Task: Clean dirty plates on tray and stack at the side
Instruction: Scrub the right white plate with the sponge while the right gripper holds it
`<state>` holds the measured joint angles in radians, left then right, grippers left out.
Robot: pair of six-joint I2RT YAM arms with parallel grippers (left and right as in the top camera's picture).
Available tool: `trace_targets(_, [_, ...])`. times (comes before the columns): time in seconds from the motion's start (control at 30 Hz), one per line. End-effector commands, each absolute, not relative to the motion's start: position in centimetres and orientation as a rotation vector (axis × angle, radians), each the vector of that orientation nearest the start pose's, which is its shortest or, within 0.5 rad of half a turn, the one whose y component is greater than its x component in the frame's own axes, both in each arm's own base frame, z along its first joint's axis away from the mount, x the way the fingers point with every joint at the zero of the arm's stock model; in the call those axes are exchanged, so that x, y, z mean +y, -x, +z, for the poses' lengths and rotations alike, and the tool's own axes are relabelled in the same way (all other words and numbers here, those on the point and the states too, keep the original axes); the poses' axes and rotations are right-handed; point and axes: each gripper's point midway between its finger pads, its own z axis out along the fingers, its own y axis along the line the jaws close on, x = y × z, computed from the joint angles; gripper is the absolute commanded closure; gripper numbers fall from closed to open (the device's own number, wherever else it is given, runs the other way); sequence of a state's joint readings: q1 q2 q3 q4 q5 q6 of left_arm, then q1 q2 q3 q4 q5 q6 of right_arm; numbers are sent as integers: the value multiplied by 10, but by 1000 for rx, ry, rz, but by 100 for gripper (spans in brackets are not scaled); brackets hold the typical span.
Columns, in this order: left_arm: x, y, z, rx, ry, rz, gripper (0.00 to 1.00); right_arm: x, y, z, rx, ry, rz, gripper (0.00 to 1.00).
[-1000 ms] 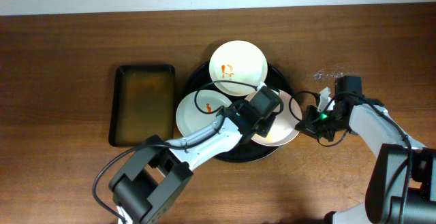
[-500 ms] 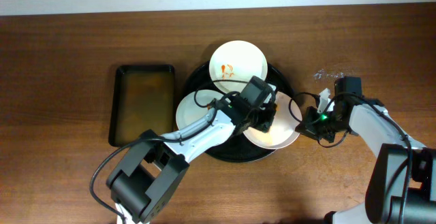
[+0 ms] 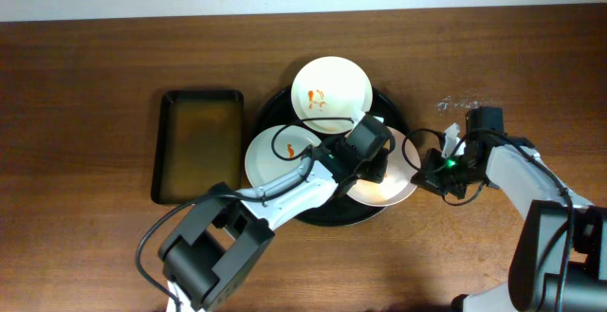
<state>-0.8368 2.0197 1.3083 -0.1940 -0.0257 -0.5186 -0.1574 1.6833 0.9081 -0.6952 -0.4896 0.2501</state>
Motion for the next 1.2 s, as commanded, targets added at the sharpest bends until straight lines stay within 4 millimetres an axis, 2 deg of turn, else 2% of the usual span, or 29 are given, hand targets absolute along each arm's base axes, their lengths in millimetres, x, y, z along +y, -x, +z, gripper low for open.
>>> trace_targets(0.0, [-355,-367,36,2455,-443,-282,100,32,-300,22,2925,-554,731,96])
trace_targets(0.1, [-321,-380,31,2466,-441,-104,100,33,-299,22,2927,-556,732,96])
trace_targets(0.2, [-304,-391,32,2477,-423,-76,100,33,-299,22,2928,-555,732,96])
trace_targets(0.27, [-306,-395,49,2440,-491,-65,100,33,-299,22,2927,-556,732,96])
trace_targets(0.3, [-310,-399,77,2385,-502,-90,100,33,-299,22,2927,-556,732,96])
trace_targets(0.4, [-309,-398,113,2334,-479,-130,100,33,-299,22,2927,-556,731,96])
trace_targets(0.5, [-305,-393,135,2316,-470,-143,100,21,-299,17,2943,-563,623,96])
trace_targets(0.57, [-297,-385,137,2343,-482,-123,100,15,-303,17,2941,-531,561,96])
trace_targets(0.63, [-289,-377,136,2381,-499,-95,100,11,-313,33,2911,-506,539,96])
trace_targets(0.73, [-268,-375,161,2383,-447,-124,100,-3,-319,59,2868,-480,417,96])
trace_targets(0.77, [-257,-374,169,2402,-400,-149,100,-3,-320,69,2848,-446,404,96])
trace_targets(0.8, [-235,-374,173,2449,-319,-165,100,-4,-321,79,2826,-404,392,96])
trace_targets(0.9, [-185,-378,170,2536,-150,-128,100,-16,-321,101,2795,-327,192,96])
trace_targets(0.97, [-166,-381,168,2568,-92,-154,100,-12,-325,119,2764,-221,-24,96])
trace_targets(1.07, [-143,-384,164,2611,-14,-190,100,6,-333,149,2665,-35,-381,96])
trace_targets(1.17, [-136,-385,163,2621,14,-204,100,35,-337,174,2473,71,-654,96])
